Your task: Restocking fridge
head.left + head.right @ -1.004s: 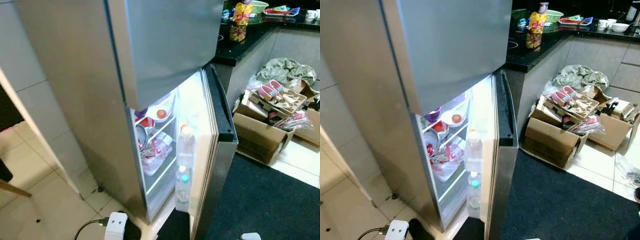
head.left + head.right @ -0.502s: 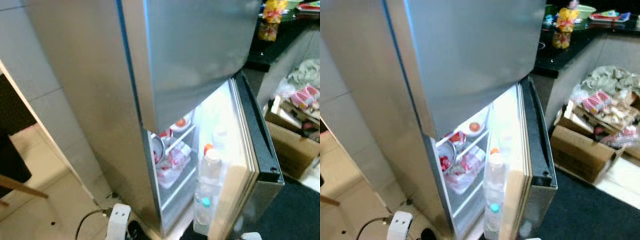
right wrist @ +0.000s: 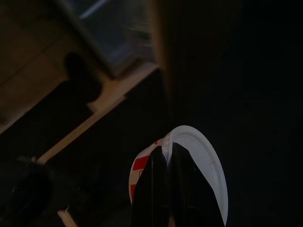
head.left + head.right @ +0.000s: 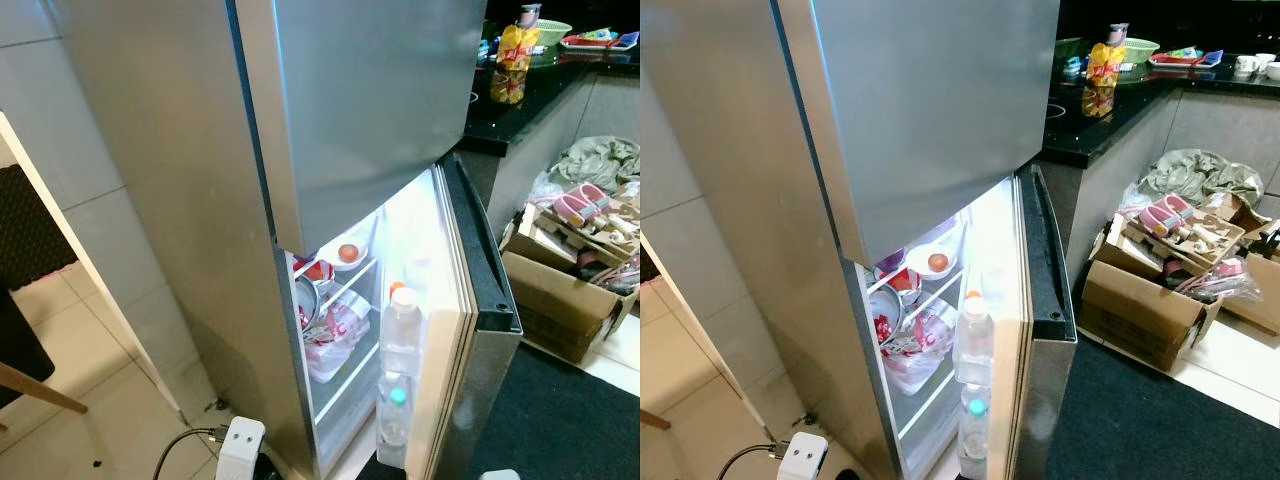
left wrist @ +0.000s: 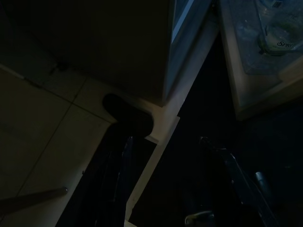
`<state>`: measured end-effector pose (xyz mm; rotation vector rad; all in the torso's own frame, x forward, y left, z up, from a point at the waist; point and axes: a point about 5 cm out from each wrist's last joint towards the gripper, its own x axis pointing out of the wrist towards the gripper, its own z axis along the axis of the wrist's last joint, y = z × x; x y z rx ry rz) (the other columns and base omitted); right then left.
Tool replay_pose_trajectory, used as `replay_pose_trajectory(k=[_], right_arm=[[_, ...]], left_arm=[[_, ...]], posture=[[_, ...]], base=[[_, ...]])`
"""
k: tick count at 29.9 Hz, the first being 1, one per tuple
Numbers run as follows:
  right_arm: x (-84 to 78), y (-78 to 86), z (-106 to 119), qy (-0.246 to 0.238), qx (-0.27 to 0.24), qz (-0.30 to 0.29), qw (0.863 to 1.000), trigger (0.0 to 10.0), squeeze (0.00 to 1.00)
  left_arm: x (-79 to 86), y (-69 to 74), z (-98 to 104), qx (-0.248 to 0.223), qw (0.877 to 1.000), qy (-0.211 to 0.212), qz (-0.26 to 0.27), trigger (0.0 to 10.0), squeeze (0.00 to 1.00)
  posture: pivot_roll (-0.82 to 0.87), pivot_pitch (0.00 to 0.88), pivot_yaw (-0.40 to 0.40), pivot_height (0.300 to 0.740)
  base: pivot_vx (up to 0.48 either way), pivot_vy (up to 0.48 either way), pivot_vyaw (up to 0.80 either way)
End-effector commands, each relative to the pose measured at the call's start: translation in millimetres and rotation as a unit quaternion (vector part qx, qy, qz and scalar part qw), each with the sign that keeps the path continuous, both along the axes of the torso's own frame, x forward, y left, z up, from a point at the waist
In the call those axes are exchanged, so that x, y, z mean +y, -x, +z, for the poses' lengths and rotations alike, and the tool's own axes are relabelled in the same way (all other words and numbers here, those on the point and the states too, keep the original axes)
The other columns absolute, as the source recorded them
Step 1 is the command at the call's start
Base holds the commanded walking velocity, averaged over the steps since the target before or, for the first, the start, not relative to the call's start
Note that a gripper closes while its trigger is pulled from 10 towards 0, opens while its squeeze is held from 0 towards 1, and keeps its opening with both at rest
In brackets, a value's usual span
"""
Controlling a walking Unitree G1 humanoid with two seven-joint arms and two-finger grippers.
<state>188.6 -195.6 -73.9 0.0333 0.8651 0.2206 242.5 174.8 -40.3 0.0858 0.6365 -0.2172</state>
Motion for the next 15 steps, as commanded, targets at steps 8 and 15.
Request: replay_pose_trajectory(k=[8, 15], right_arm=[[31.2, -18.3, 15, -0.030, -0.019, 0.239, 0.970, 10.0, 0.00], [45.5, -55.3, 39, -0.030, -0.077, 0.260, 0.962, 10.0, 0.00]], left_arm=[[4.1, 4.9, -4, 0.006, 1.000, 0.002, 0.019, 10.0, 0.00], [3.3, 5.1, -3, 0.000, 1.000, 0.003, 0.021, 10.0, 0.00]], posture=[[-0.06, 0.102, 0.034, 0.740], [-0.05, 0.101, 0.019, 0.740]], base=[[0.000, 0.000, 0.00], [0.000, 0.000, 0.00]])
